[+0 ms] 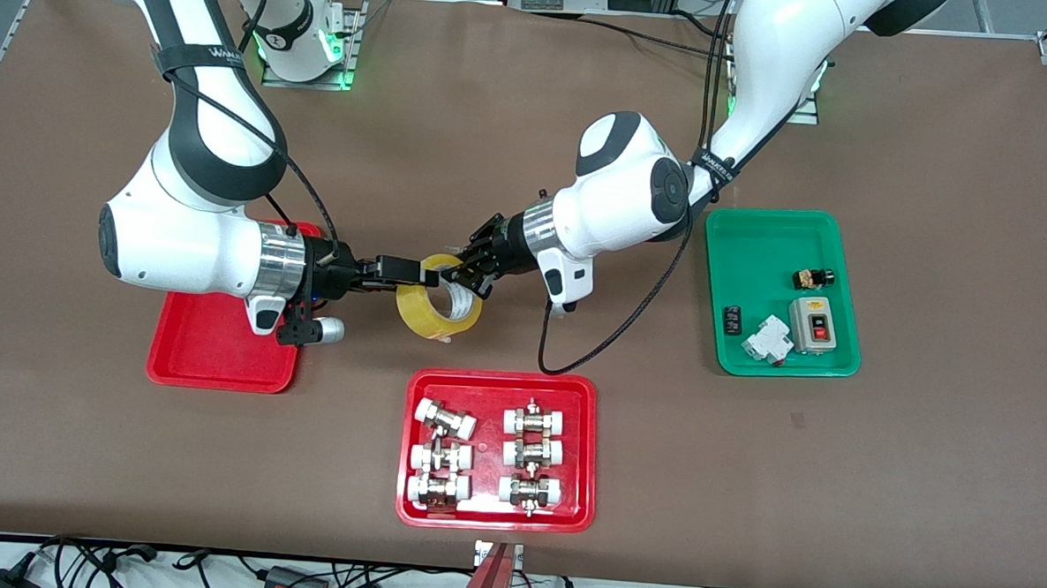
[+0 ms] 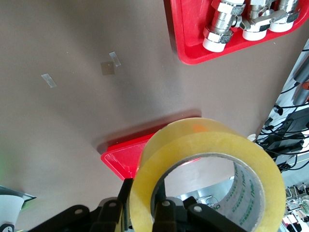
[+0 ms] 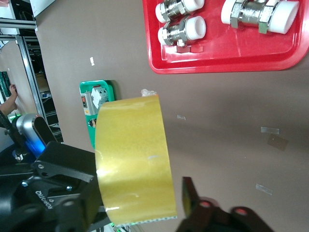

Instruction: Left arm passes tape to right arm into tray

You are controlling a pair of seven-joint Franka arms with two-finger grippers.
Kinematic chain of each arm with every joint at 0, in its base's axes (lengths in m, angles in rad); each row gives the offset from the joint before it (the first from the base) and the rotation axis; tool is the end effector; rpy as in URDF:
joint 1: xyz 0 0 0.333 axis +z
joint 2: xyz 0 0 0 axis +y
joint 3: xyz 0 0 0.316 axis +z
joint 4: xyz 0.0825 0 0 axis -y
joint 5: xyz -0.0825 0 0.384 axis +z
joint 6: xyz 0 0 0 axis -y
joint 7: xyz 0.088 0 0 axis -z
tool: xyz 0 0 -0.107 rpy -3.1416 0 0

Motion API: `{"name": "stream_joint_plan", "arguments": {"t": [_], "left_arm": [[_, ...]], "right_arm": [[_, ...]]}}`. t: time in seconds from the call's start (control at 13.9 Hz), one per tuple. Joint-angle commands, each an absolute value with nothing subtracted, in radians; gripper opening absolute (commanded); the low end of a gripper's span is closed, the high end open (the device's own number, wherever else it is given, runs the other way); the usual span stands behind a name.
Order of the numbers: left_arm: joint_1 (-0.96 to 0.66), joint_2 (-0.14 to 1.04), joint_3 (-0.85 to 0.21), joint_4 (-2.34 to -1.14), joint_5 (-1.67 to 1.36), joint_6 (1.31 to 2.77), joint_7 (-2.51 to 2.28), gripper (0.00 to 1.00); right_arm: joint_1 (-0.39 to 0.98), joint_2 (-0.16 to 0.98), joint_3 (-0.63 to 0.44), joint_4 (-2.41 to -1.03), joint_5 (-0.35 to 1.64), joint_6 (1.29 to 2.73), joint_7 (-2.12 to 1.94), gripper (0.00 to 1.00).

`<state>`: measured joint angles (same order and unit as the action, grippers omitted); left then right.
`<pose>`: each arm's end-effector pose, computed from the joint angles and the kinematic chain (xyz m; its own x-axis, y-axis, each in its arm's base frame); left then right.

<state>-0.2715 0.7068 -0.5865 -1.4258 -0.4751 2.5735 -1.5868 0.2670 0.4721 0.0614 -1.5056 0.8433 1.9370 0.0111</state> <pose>0.5797 -0.4906 0.3849 0.2913 0.6482 -0.7035 0.9557 -0.1646 0.2440 0.6440 0.2661 0.4132 0.9853 0.0435 -0.1653 -0.0867 -0.7063 -0.7026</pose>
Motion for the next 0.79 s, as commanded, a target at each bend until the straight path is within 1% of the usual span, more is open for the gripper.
{"name": "stream_joint_plan", "arguments": {"t": [0.0,0.07,0.14,0.22,0.29,0.36,0.43,0.51,0.65,0.72], "left_arm": [[-0.284,0.719,-0.578,-1.385,-0.485,2.579,-1.592,0.06],[-0.282,0.719,-0.578,-1.385,-0.485,2.579,-1.591,0.06],[-0.281,0.716,-0.578,-1.387,-0.485,2.579,-1.597,0.09],[-0.276,0.712,-0.571,-1.39,-0.485,2.579,-1.606,0.18],[-0.279,0.712,-0.551,-1.388,-0.485,2.576,-1.606,0.39],[-0.273,0.721,-0.536,-1.388,-0.479,2.569,-1.605,0.76],[-0.276,0.712,-0.531,-1.388,-0.476,2.565,-1.602,1.0],[-0.259,0.706,-0.534,-1.39,-0.46,2.539,-1.597,1.0],[-0.2,0.664,-0.532,-1.39,-0.378,2.424,-1.569,1.0],[-0.16,0.625,-0.537,-1.394,-0.295,2.313,-1.505,1.0]], "right_arm": [[0.27,0.476,0.058,-1.493,0.848,1.94,-0.005,0.22],[0.271,0.476,0.058,-1.493,0.848,1.94,-0.005,0.15],[0.27,0.476,0.057,-1.493,0.848,1.94,-0.005,0.13],[0.27,0.476,0.058,-1.493,0.848,1.94,-0.005,0.11],[0.27,0.476,0.057,-1.493,0.85,1.94,-0.005,0.11],[0.27,0.476,0.058,-1.493,0.848,1.94,-0.005,0.11],[0.27,0.476,0.058,-1.493,0.85,1.94,-0.005,0.11],[0.27,0.476,0.058,-1.493,0.85,1.94,-0.005,0.11],[0.27,0.476,0.058,-1.493,0.848,1.942,-0.005,0.11],[0.267,0.476,0.057,-1.493,0.848,1.941,-0.006,0.11]]}}
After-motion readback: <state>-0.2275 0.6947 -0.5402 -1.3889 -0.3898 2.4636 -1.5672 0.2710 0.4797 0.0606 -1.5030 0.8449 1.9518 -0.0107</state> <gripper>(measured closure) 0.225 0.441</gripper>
